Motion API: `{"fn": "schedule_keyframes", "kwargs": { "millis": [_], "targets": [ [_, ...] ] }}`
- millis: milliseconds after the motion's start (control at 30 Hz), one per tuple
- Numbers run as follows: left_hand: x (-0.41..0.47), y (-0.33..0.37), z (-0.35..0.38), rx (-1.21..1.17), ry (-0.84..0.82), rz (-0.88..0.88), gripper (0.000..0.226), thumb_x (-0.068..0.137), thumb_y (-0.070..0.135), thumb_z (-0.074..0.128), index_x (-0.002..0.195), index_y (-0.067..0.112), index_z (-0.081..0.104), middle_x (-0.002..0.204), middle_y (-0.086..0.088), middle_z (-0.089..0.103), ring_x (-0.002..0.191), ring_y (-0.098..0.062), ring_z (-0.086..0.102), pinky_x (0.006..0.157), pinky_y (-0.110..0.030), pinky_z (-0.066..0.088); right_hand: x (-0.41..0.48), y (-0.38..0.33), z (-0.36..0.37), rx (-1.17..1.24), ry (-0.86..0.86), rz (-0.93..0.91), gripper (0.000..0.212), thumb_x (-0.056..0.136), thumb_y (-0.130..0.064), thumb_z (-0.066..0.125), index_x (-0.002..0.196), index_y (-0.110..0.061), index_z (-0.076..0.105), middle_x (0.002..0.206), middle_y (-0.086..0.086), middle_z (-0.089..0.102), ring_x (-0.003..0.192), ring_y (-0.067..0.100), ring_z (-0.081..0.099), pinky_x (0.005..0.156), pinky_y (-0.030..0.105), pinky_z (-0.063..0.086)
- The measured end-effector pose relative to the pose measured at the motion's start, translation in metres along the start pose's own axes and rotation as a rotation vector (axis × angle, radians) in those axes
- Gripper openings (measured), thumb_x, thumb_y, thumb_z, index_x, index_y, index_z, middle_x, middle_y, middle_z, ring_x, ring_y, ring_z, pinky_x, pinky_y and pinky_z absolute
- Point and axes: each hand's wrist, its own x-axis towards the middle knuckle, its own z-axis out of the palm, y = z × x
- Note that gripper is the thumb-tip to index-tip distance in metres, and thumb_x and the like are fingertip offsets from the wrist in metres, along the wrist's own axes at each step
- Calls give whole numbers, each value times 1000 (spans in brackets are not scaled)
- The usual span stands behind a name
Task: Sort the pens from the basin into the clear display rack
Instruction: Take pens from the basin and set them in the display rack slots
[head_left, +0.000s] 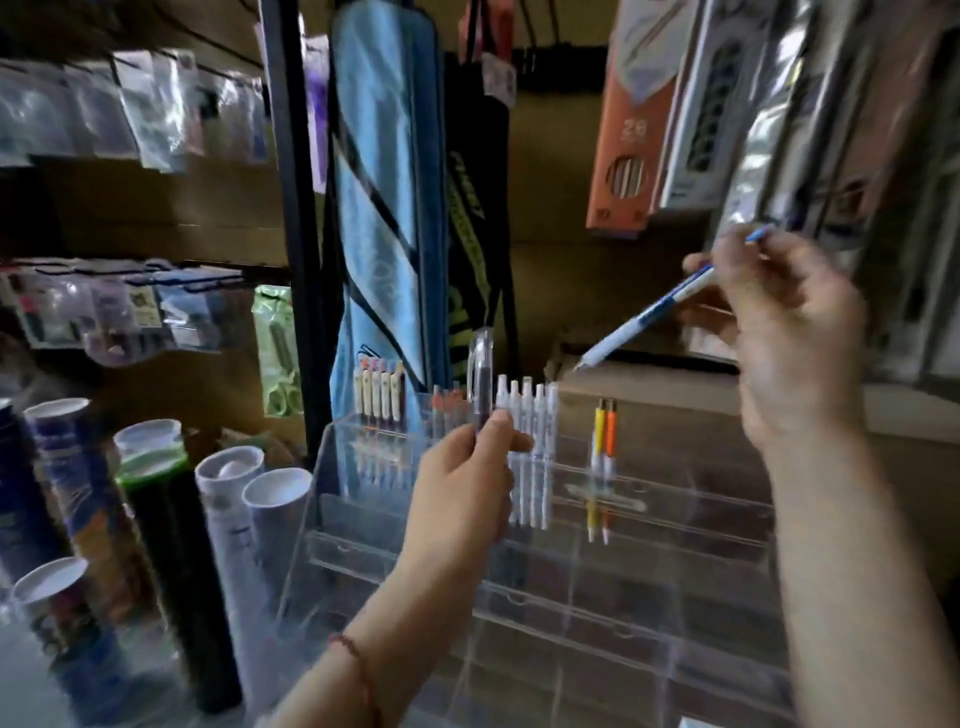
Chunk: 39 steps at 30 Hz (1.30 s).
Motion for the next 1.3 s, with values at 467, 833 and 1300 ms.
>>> {"fn": "schedule_keyframes", "kwargs": {
  "millis": [467,833,1300],
  "targets": [
    [23,-30,87,-39,-301,-39,18,97,28,40,83,22,50,58,-1,49,42,-8,37,43,-20,31,1,21,-68,-676,-376,178,5,84,-18,67,83,-18,63,77,2,68,73,17,68,64,29,58],
    [36,-46,91,-23,-294,46,17,97,26,40,109,31,52,58,-2,45,38,-1,39,40,-16,32,-2,28,-82,-692,-286,97,6,86,-19,66,85,-23,62,84,2,69,81,17,67,78,41,56],
    [31,-43,88,68,-342,97,17,97,27,40,83,35,46,59,-2,45,41,-3,38,41,-14,33,-13,31,-82,-597,-303,320,4,83,-21,68,85,-20,66,80,1,73,80,13,70,78,28,55]
  ]
}}
